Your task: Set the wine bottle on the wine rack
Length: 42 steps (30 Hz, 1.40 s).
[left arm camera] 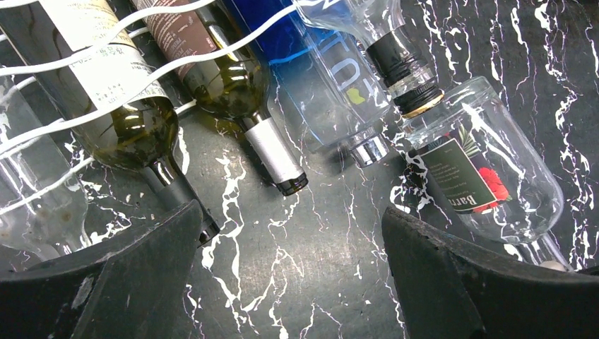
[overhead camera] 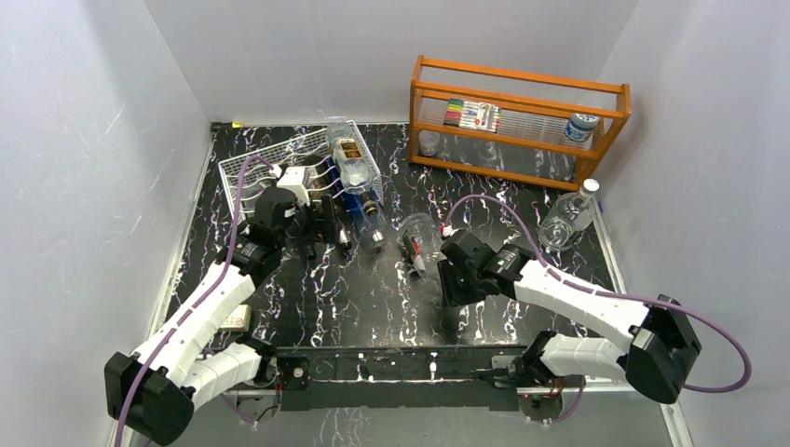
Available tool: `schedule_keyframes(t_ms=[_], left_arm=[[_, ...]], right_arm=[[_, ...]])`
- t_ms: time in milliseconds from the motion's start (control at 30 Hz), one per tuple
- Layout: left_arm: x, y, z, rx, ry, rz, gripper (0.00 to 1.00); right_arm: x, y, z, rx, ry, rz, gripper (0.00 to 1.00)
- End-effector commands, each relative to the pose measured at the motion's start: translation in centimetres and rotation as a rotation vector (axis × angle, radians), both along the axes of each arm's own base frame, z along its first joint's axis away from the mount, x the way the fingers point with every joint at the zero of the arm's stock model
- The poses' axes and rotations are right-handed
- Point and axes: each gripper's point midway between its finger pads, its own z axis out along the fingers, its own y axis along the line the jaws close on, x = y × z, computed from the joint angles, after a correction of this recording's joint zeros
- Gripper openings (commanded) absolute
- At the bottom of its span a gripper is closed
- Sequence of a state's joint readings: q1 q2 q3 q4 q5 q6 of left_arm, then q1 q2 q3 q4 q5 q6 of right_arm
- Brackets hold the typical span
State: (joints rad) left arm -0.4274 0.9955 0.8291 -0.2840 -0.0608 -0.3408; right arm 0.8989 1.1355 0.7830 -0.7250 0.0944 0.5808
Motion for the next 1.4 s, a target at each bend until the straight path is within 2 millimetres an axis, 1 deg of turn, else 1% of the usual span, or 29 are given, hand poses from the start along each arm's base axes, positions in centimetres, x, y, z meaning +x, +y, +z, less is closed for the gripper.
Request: schedule_keyframes(t_ms=[0,67,133,233,267,433,600,667,800,967,1067,1233,1367], left_arm=[[0.2,-0.1,0.6,-0.012,-0.014,-0.006,0.98],[0.2,-0.1,0.5,-0.011,-0.014,-0.004,0.98],[0.3,0.0,0.5,-0.008,-0.015,-0.003,0.98],[0.3,-0.1,0.3,-0.003,-0.01,-0.007,0.98],[0.3,-0.1,0.4,-0.003,-0.01,-0.008,0.98],[0.3,-0.1,0.3,0.003,-0.009,-0.007,0.98],[0.3,0.0,0.1,0.007,-0.005,-0.005,0.98],[0.3,0.0,0.2,0.006,-0.008,-0.006,0.98],[0.4,0.0,0.1,0.009,-0.007,-0.008,0.98],[0.4,0.0,0.0,0.013,-0.005,-0.009,0.98],[0.5,0.0,-0.1,0.015,-0.002,-0.009,0.98],[0.5,0.0,-0.3,0.016,0.002,-0.008,0.98],[0.5,0.0,-0.6,0.023,0.013,-0.007,0.98]], right_arm=[[1.1,1.4,-1.0,0.038,-0.019,-0.017,0.0],[1.3,1.5,-1.8,0.027,-0.019,-0.025,0.04],[1.6,1.3,-2.5,0.013,-0.033,-0.034,0.09],[2.2,1.1,-3.0,0.004,-0.064,-0.049,0.2],[2.5,1.1,-2.9,0.003,-0.076,-0.054,0.24],[3.3,1.2,-2.8,0.001,-0.115,-0.058,0.37],[3.5,1.3,-3.3,-0.004,-0.119,-0.047,0.48],[3.7,1.4,-3.3,-0.008,-0.125,-0.047,0.54],[4.7,1.7,-3.0,-0.003,-0.168,-0.057,0.64],[6.1,2.2,-3.3,-0.015,-0.214,-0.067,0.66],[6.9,2.4,-3.9,-0.022,-0.242,-0.08,0.66],[8.5,2.3,-4.9,-0.048,-0.301,-0.125,0.67],[8.9,2.5,-5.6,-0.04,-0.311,-0.139,0.69]])
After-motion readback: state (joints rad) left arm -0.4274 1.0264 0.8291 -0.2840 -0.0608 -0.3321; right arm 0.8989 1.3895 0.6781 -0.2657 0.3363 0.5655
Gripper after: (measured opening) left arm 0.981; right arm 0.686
